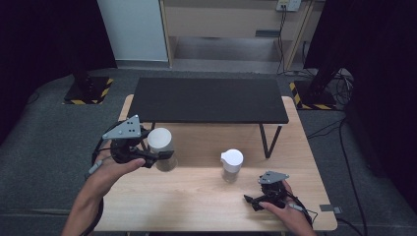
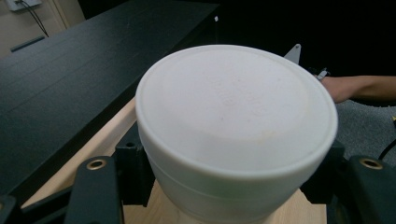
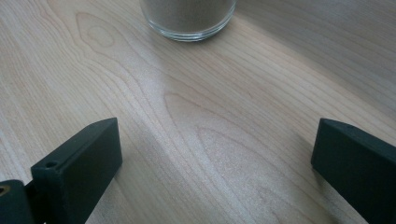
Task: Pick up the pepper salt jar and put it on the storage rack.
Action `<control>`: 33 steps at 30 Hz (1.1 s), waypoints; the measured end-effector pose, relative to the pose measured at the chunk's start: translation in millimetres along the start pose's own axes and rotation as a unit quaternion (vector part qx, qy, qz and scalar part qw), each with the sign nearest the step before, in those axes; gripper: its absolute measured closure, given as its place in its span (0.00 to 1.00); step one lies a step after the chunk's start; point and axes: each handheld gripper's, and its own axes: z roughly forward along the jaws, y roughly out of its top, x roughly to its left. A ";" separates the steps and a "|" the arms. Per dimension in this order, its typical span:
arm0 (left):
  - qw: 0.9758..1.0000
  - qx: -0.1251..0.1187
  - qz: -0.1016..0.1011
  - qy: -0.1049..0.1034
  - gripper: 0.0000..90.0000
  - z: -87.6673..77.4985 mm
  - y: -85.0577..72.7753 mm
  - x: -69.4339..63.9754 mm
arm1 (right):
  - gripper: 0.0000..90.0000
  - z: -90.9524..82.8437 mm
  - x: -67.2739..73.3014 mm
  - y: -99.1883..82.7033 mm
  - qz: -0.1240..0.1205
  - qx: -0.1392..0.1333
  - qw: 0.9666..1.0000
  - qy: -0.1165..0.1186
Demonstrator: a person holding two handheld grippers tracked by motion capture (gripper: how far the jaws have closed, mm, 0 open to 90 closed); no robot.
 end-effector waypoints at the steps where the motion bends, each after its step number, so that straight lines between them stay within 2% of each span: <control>1: 1.000 -0.001 -0.001 -0.001 0.37 -0.9 1.8 0.8 | 0.03 0.0 0.0 0.0 0.000 0.000 1.000 0.000; 4: 1.000 -0.006 -0.002 -0.005 0.37 -4.9 7.7 2.3 | 0.03 0.0 0.0 0.0 0.000 0.000 1.000 0.000; 14: 1.000 -0.010 0.004 0.002 0.37 -17.4 34.1 4.2 | 0.03 0.0 0.1 0.0 0.000 0.000 1.000 0.000; 17: 1.000 -0.020 0.001 0.002 0.37 -21.4 40.7 9.2 | 0.03 0.0 0.1 0.0 0.001 0.000 1.000 0.000; 28: 1.000 -0.028 -0.005 0.007 0.37 -23.6 54.6 27.6 | 0.03 0.1 0.1 -0.1 0.000 -0.001 1.000 0.000; 31: 1.000 -0.019 0.001 0.013 0.37 -22.8 65.7 33.8 | 0.03 0.1 0.0 -0.2 0.000 -0.001 1.000 0.000; 33: 1.000 -0.020 0.000 0.014 0.37 -22.3 67.4 36.1 | 0.03 0.1 0.0 -0.2 0.000 -0.001 1.000 0.000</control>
